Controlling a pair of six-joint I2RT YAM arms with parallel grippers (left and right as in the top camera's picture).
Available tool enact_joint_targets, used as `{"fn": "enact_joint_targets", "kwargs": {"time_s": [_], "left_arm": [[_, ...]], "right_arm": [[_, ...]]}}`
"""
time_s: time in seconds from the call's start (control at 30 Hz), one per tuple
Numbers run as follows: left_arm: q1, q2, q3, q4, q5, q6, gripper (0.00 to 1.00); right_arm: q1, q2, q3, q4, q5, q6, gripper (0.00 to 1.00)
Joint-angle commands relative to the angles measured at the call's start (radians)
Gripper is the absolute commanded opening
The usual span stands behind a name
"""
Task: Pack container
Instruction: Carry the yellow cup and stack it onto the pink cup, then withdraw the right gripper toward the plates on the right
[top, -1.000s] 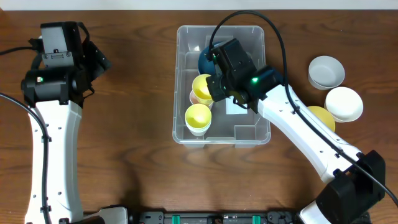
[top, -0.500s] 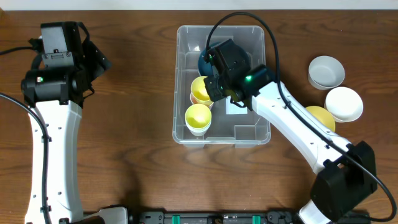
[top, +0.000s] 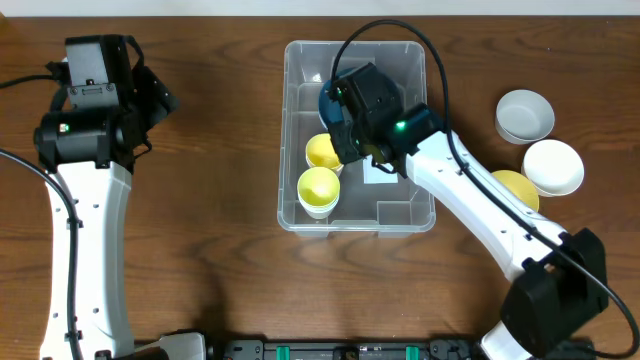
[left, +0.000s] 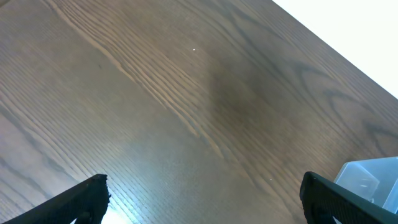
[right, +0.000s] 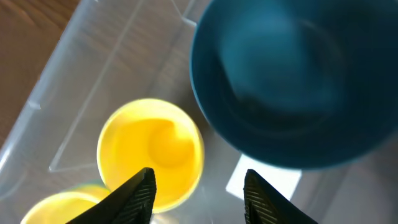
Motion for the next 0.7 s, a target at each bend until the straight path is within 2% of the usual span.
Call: {"fn": "enact_joint_targets", "kwargs": {"time_s": [0.0, 0.27, 0.47, 0.53, 0.6, 0.67], "left_arm": [[0.002, -0.002, 0.015, -0.003, -0.011, 0.006, 0.98], [0.002, -0.002, 0.015, -0.003, -0.011, 0.006, 0.98], [0.002, -0.002, 0.015, -0.003, -0.011, 0.006, 0.98], [0.002, -0.002, 0.015, -0.003, -0.011, 0.006, 0.98], [0.002, -0.002, 0.015, -0.003, -0.011, 0.006, 0.98], [0.002, -0.002, 0.015, -0.003, -0.011, 0.006, 0.98]], "right_arm": [[-0.045, -0.1, 0.013, -0.039, 0.037, 0.044, 0.48], [-0.202, -0.24, 0.013, -0.223, 0.043, 0.064, 0.47], [-0.278, -0.249, 0.013, -0.312, 0.055, 0.064, 0.47], [-0.284, -0.248, 0.01, -0.31, 0.007, 0.047, 0.47], [-0.272, -0.248, 0.007, -0.292, -0.067, 0.005, 0.44], [-0.247, -0.248, -0.001, -0.262, -0.101, -0.011, 0.36]]}}
